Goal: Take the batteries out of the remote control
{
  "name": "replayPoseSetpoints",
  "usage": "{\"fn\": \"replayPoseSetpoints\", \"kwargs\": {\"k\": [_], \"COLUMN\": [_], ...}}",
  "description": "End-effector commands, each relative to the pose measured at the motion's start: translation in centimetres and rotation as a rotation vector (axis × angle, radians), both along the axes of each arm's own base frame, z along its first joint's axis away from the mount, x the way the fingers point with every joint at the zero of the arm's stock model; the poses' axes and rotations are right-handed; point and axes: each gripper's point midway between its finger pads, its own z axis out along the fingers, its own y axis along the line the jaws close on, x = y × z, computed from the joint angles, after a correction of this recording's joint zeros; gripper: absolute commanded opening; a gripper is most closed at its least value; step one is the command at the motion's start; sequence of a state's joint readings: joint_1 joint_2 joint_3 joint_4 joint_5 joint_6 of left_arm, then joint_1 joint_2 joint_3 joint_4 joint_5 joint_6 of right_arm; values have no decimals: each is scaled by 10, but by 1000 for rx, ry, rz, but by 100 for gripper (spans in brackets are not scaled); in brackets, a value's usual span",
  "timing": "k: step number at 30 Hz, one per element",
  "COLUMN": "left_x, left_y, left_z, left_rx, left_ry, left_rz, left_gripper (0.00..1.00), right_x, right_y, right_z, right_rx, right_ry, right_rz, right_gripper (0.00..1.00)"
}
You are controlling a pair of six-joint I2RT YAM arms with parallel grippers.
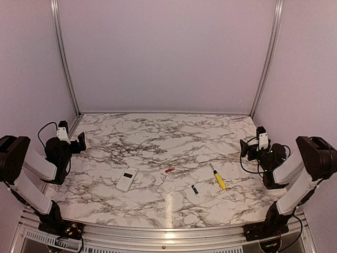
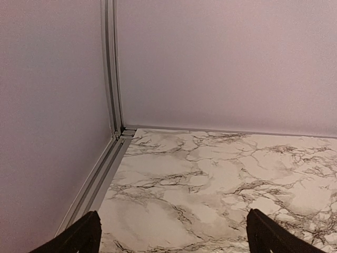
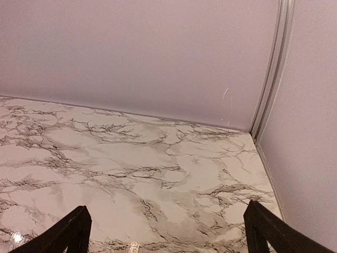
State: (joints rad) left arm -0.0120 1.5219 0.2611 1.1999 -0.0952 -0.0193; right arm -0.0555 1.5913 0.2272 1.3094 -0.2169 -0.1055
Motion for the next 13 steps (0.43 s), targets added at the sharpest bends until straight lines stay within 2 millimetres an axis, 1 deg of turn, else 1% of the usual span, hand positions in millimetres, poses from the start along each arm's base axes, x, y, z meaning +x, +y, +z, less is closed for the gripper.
{"fn": "replayPoseSetpoints", "kwargs": {"k": [1, 13], "left_x": [1, 1], "left_y": [4, 4], "left_z": [4, 4], "left_rx": [-5, -5], "left_ry": [-20, -18], "left_rz": [13, 14], "left_gripper": [99, 99], "right_x": [1, 2], "right_y": [1, 1], "right_z": [15, 15], "right_rx": [-21, -19], "right_ry": [-68, -68], "right_rz": [-6, -12], "right_gripper": [99, 99]}}
